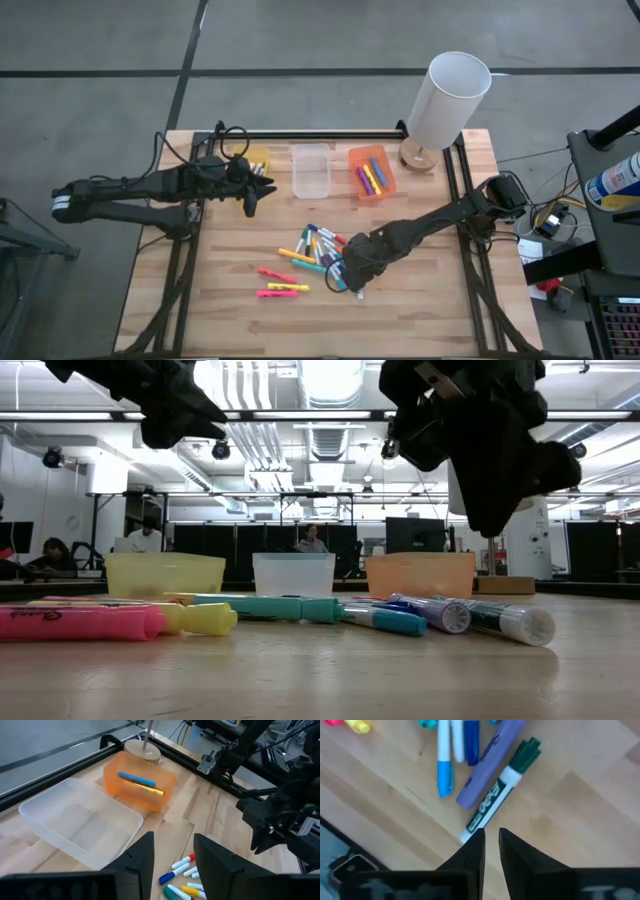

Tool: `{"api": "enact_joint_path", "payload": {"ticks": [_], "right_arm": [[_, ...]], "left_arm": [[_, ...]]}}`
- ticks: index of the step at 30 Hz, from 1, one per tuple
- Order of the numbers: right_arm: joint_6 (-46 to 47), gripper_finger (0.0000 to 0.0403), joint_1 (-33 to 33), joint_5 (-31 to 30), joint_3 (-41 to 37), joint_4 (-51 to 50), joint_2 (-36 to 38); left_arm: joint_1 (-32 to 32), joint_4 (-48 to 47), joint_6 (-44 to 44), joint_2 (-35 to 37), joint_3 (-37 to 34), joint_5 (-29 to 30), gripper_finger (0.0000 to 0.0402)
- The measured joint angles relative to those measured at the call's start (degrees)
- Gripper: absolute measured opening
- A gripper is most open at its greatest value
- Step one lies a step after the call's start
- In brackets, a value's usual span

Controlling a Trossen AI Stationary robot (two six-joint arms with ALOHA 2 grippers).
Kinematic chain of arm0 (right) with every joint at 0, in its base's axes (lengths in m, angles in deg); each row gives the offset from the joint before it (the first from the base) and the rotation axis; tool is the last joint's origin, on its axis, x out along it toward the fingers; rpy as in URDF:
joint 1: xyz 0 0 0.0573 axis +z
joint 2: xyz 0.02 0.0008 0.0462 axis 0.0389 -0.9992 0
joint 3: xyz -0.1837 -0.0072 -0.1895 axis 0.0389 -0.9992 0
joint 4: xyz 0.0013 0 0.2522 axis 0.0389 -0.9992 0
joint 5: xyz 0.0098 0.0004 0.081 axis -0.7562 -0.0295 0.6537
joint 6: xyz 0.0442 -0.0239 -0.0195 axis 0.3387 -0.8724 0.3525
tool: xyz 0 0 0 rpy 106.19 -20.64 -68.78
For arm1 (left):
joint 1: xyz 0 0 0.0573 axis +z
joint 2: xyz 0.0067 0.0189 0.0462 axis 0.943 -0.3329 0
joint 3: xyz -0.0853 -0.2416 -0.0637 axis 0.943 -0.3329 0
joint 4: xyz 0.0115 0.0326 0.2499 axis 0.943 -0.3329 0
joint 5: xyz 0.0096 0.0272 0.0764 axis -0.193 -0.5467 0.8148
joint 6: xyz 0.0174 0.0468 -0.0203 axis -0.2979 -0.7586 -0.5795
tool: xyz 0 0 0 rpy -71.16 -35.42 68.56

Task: Pick & Place Markers
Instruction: Put the dark green marker pen into the yellow bin

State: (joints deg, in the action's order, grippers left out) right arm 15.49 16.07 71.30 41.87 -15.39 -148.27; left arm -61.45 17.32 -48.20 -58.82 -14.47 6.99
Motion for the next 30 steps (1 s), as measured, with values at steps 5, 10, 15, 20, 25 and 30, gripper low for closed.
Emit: {"api": "enact_joint_path", "payload": {"ticks": [5,10,15,20,25,30], "right_arm": [[1.9,0.0051,0.6,0.1,0.0,0.1,0.0],[2.9,0.0082,1.0,-0.3,0.2,-0.5,0.0],[3.8,0.0120,1.9,-2.3,-0.1,-0.5,-1.2],[4.2,0.0142,2.6,-1.8,0.3,1.9,-3.8],[3.8,0.0153,3.4,-1.2,2.3,2.3,-8.2],[3.8,0.0153,3.8,-1.3,4.6,2.3,-11.9]], "left_arm": [[0.0,-0.6,0.0,0.0,0.0,0.0,0.0130],[-0.1,-0.3,0.7,0.0,-1.6,0.0,0.0130],[-0.1,0.5,1.0,0.1,-3.4,0.0,0.0130],[-0.1,2.2,1.3,1.0,-3.4,0.0,0.0130],[-0.1,2.4,1.2,3.0,-3.4,0.0,0.0130],[-0.1,2.4,1.2,5.5,-3.4,0.0,0.0130]]}}
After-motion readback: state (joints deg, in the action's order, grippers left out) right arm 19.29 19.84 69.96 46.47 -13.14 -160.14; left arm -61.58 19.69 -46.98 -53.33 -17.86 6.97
